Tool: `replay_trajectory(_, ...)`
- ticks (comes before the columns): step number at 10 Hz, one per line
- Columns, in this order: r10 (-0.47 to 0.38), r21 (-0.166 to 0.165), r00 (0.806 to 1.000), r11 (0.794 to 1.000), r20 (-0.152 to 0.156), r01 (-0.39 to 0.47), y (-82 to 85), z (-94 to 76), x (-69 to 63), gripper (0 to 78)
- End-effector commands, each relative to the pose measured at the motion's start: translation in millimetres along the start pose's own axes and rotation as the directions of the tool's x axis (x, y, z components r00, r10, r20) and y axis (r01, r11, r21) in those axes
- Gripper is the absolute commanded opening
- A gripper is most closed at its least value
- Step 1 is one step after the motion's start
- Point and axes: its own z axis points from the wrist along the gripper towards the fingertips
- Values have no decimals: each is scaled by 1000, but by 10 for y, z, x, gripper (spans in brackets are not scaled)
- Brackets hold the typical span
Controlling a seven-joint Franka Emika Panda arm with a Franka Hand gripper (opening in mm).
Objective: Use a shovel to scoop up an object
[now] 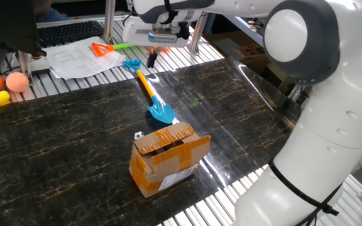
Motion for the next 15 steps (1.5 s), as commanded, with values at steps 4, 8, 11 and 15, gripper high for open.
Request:
replay_trajectory(4,-62,-1,998,998,16,62,-180,306,-387,0)
replay_trajectory(8,-63,14,998,998,22,62,-195,422,-480,0)
replay_trajectory(11,-98,10,994,995,39,98,-250,636,-630,0)
replay_trajectory(15,-104,10,994,995,43,104,-239,751,-688,0)
